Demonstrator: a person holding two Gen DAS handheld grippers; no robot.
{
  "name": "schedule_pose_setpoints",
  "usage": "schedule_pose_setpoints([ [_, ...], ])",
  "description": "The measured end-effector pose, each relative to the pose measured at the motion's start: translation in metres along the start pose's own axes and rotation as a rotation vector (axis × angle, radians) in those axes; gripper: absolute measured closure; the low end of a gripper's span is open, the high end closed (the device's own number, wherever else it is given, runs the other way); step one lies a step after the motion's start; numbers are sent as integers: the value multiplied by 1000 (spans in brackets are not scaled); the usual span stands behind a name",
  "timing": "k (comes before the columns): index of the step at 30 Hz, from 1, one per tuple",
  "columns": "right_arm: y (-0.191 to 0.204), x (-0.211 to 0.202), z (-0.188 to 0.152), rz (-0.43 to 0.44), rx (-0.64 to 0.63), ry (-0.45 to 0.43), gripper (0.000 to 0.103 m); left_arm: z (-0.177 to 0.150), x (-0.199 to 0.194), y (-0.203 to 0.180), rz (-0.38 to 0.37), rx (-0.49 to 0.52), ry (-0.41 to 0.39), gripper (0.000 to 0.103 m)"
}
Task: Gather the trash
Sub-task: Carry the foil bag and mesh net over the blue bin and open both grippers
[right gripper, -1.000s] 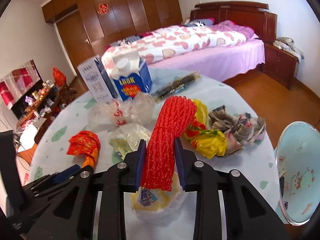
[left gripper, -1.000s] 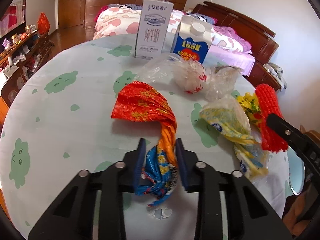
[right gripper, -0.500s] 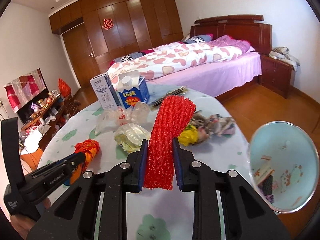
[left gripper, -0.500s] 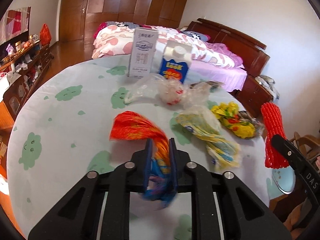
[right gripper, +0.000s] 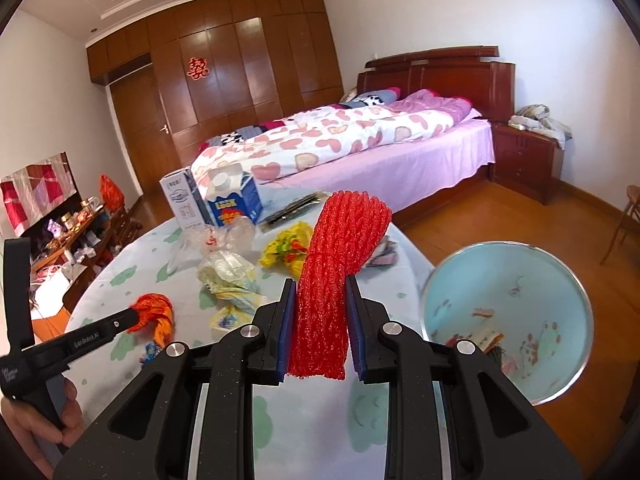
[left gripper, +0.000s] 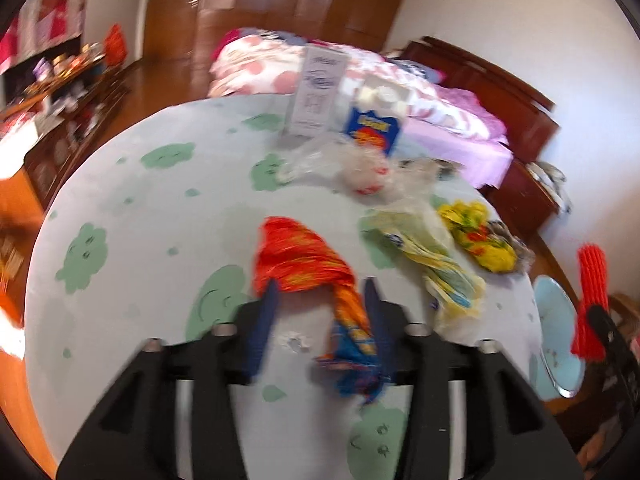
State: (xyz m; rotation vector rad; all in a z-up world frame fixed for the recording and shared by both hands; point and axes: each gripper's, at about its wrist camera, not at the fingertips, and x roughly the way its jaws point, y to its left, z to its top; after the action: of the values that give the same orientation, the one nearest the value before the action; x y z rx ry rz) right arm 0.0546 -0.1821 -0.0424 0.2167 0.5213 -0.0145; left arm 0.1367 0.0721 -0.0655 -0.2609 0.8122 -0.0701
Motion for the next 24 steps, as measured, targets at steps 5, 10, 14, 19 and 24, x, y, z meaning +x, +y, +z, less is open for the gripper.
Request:
schedule_pose_setpoints([
  [5,-15,-1,2,-19,38,4,78,7,19,-17,61,18,11,39],
  [10,-24,-3,3,-28,56,-2,78,-1,53,-22,106,2,98,47],
  [14,-28,-3,4,-37,69,-6,78,-1,46,-16,76,4,74,78],
  [19,-34,-9,9,-52,71,-26,78,-4,32,-20,52,35,41,83],
  [24,-44,-14,12,-82,65,-45,78,-7,3,-51,-33,142,-28,84],
])
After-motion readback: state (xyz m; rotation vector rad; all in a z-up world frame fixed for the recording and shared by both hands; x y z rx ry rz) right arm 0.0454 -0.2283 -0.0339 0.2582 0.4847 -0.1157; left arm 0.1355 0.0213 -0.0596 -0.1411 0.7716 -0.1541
